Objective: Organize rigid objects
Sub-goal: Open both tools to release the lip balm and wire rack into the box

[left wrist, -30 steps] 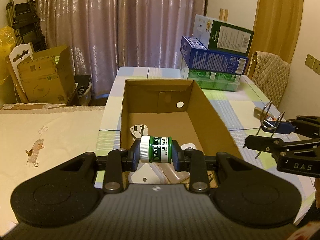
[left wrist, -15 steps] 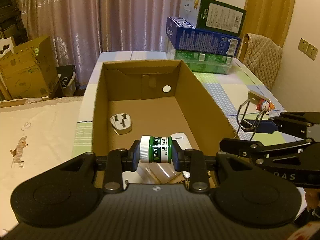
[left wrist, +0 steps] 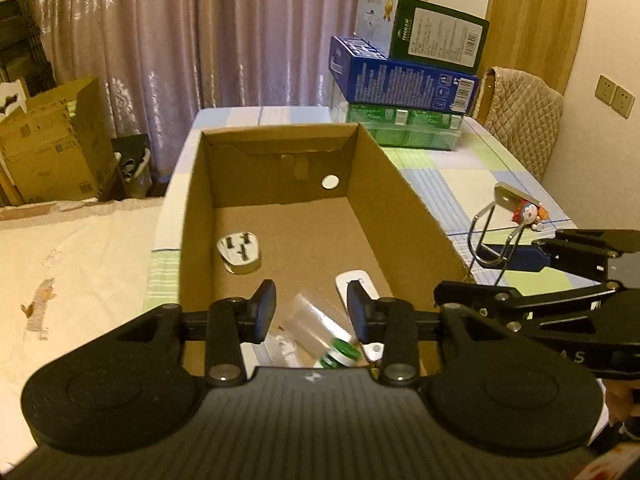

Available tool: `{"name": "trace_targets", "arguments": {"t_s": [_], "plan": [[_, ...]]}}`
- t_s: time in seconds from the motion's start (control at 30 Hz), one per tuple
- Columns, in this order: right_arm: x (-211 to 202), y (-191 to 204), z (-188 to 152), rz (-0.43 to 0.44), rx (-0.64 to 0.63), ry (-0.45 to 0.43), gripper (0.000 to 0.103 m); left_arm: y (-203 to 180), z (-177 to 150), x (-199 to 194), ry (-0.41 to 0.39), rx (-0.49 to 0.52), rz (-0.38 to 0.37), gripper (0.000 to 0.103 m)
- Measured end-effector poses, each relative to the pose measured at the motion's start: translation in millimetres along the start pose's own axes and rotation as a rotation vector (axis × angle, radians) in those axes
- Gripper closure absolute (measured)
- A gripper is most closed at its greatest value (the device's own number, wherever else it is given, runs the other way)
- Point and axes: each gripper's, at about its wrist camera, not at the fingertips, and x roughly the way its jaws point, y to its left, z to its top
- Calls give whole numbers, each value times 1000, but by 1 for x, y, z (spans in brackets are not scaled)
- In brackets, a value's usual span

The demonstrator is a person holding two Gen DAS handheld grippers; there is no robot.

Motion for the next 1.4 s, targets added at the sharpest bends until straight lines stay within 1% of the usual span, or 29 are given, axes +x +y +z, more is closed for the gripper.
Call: {"name": "trace_targets", "arguments": {"t_s": [0.23, 0.8, 1.1, 1.13, 1.23, 1.4], "plan": [[-4, 1, 2, 3, 11, -6, 54, 7, 0, -9, -10, -17, 39, 70], [5, 13, 2, 31, -4, 9, 54, 19, -6, -11, -8, -44, 54, 70], [9, 9, 1, 43, 32, 15, 53, 21, -8, -10, -6, -50, 53, 70], [9, 8, 2, 43, 37, 14, 52, 21, -8, -11, -6, -51, 54, 70], [5, 4, 1, 35, 49, 3, 38, 22, -9, -12, -7, -53, 56, 70], [-11, -4, 0, 14, 76, -38, 38, 18, -10, -17, -10, -53, 61, 70]]}}
